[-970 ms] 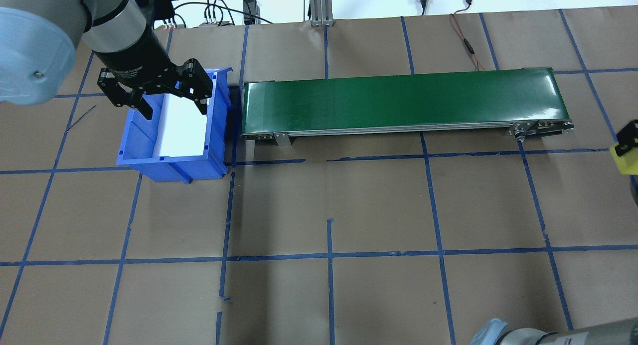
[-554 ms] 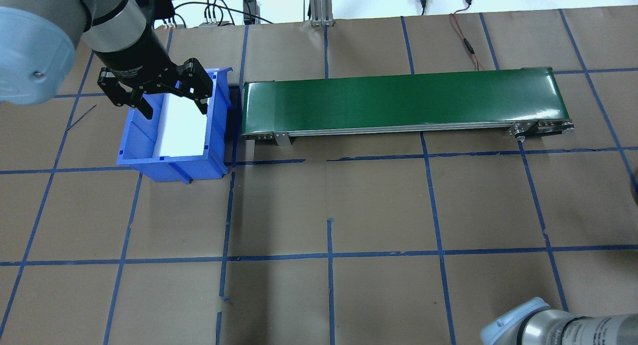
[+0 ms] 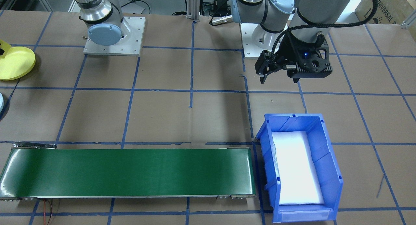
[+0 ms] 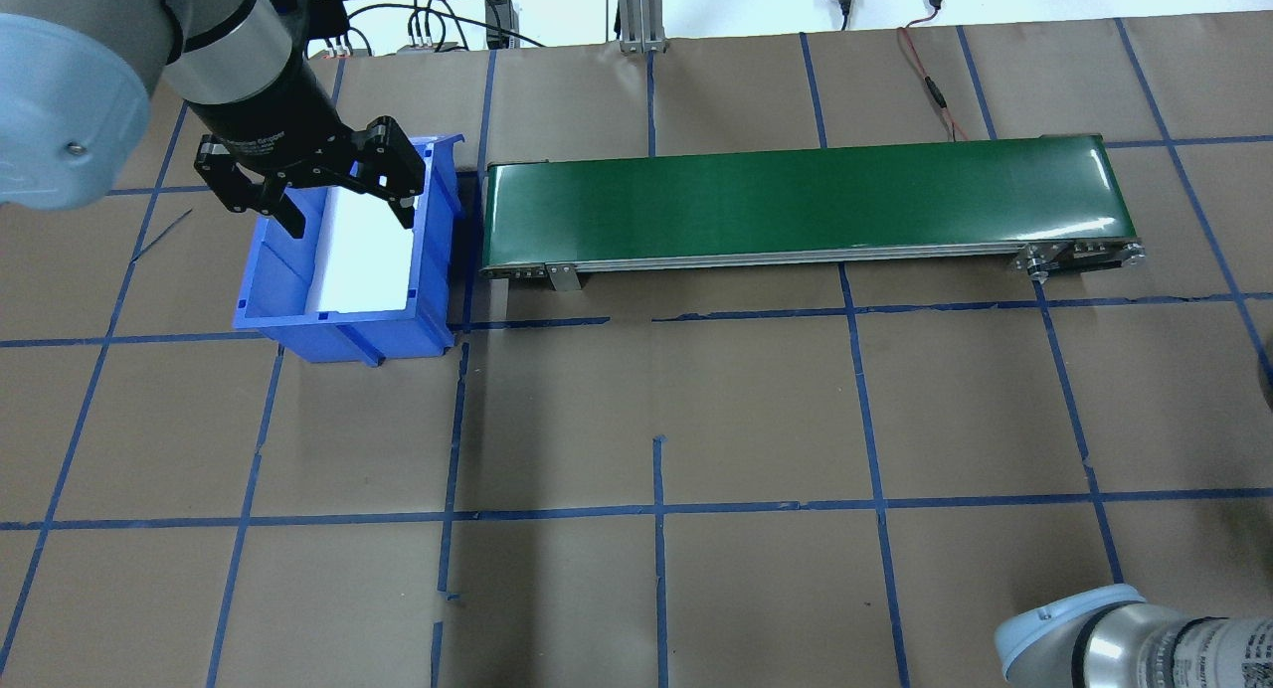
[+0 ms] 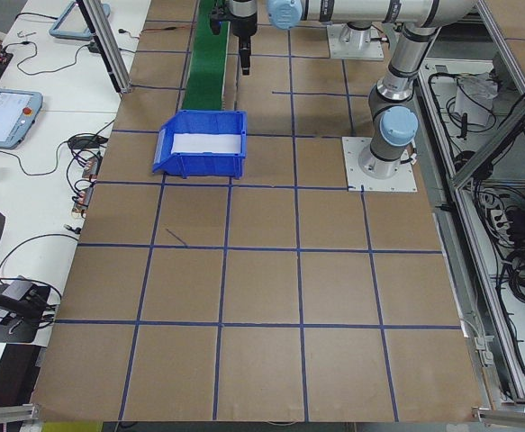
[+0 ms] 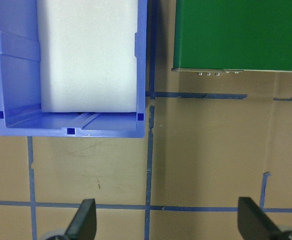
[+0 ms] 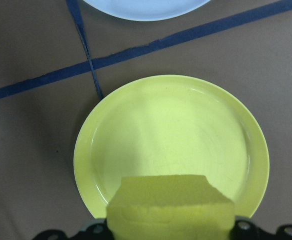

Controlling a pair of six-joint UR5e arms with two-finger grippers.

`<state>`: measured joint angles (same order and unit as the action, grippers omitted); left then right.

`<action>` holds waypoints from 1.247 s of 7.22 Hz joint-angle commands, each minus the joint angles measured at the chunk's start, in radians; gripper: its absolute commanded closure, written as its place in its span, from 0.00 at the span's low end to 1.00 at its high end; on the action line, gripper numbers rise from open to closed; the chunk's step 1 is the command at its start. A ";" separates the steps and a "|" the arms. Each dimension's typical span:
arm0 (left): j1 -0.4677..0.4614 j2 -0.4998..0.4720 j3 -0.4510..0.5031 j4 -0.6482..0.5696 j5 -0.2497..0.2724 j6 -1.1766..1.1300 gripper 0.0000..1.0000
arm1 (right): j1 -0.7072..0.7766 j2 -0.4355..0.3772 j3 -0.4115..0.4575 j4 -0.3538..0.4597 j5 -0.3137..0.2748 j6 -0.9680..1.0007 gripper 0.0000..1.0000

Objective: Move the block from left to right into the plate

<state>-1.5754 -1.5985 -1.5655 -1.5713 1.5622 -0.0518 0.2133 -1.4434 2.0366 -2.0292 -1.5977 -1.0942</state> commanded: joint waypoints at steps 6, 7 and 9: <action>0.000 0.000 0.001 0.002 -0.001 0.001 0.00 | 0.336 -0.105 -0.097 0.082 -0.069 0.209 0.00; 0.000 0.000 0.004 0.005 -0.001 0.001 0.00 | 0.419 -0.142 -0.152 0.190 -0.068 0.267 0.00; 0.000 -0.001 -0.001 0.008 -0.002 0.000 0.00 | 0.669 -0.184 -0.339 0.356 -0.048 0.421 0.00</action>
<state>-1.5761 -1.5991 -1.5628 -1.5639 1.5606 -0.0516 0.7120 -1.6059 1.8133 -1.7853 -1.6499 -0.7788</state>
